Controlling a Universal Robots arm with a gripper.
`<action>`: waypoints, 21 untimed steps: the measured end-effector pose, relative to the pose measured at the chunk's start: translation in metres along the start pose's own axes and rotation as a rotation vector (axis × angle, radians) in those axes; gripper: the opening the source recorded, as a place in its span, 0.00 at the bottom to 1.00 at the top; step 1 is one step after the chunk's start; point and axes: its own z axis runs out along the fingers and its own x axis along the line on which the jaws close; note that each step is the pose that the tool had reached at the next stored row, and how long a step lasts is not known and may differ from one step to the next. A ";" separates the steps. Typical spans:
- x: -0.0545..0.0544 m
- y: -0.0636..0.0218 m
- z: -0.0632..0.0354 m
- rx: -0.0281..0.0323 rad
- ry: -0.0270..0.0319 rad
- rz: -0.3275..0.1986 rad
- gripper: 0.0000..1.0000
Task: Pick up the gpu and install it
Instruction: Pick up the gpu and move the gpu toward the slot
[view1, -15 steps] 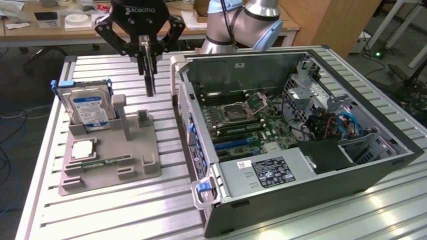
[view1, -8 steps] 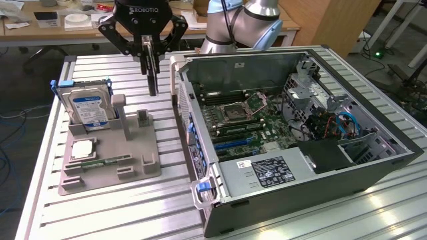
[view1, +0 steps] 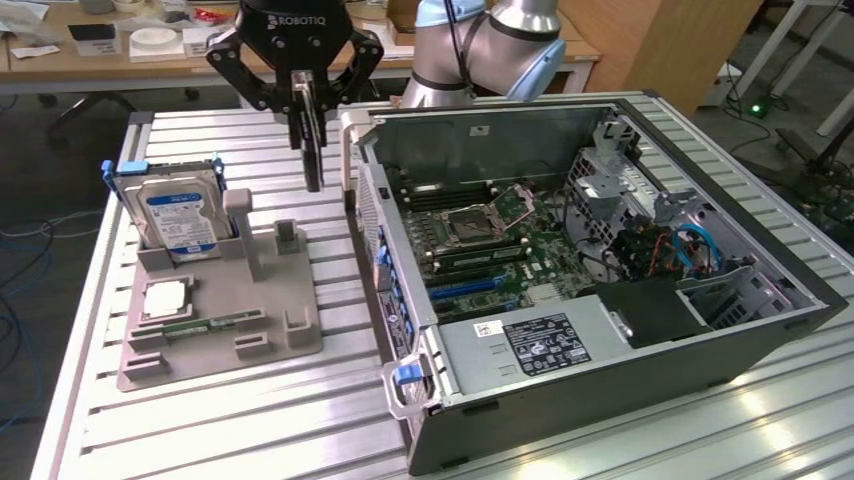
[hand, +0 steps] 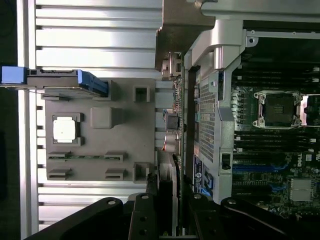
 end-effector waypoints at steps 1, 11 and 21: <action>-0.001 0.0000 0.0000 -0.0001 -0.0001 0.000 0.27; -0.006 0.0000 0.0000 0.0000 0.0000 0.000 0.27; -0.014 0.0000 0.0001 0.0000 -0.0002 0.008 0.27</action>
